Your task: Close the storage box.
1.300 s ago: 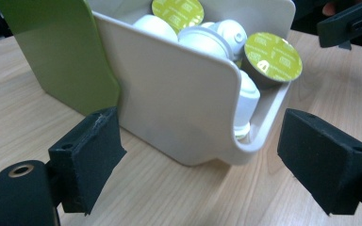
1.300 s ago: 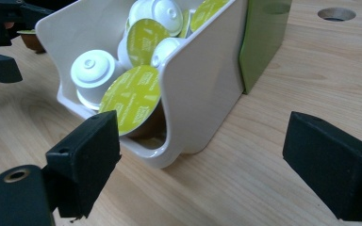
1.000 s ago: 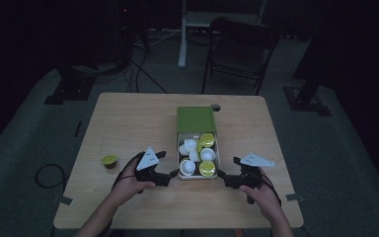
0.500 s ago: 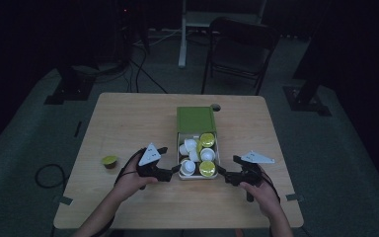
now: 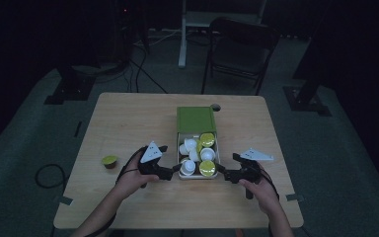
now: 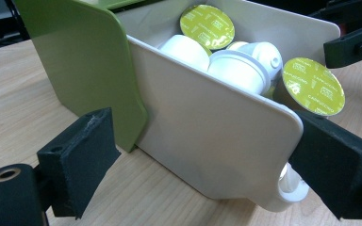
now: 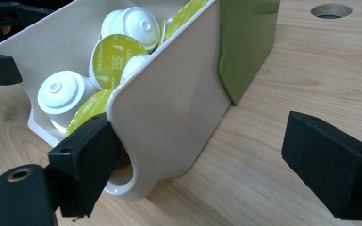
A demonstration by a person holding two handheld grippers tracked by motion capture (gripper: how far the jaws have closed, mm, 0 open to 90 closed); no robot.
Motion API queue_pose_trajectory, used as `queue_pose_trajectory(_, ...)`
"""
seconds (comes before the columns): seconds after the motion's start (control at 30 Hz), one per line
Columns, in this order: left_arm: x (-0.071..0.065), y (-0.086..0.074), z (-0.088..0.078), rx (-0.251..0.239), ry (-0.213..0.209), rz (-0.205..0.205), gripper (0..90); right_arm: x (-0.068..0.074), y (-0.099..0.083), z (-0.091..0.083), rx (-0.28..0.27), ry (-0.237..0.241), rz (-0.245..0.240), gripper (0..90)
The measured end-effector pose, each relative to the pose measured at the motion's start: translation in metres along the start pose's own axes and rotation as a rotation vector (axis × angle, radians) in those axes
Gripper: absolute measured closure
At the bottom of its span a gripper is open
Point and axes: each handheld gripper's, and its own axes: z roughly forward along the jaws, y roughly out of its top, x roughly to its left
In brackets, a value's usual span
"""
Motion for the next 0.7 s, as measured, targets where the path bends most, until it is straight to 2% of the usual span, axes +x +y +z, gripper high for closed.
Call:
queue_pose_trajectory(0.37,0.0030,0.0019,0.0026,0.002,0.020,-0.004,9.7,-0.0017,0.0029,0.0036,0.003,-0.008,0.010,12.1)
queue_pose_trajectory(0.47,0.0041,0.0018,0.0032,0.004,0.020,-0.018,9.7,-0.0024,0.0034,0.0047,0.000,-0.011,0.006,12.0)
queue_pose_trajectory(0.7,0.0054,0.0028,0.0045,0.003,0.035,-0.015,9.7,-0.0027,0.0065,0.0070,0.004,-0.028,-0.008,12.0)
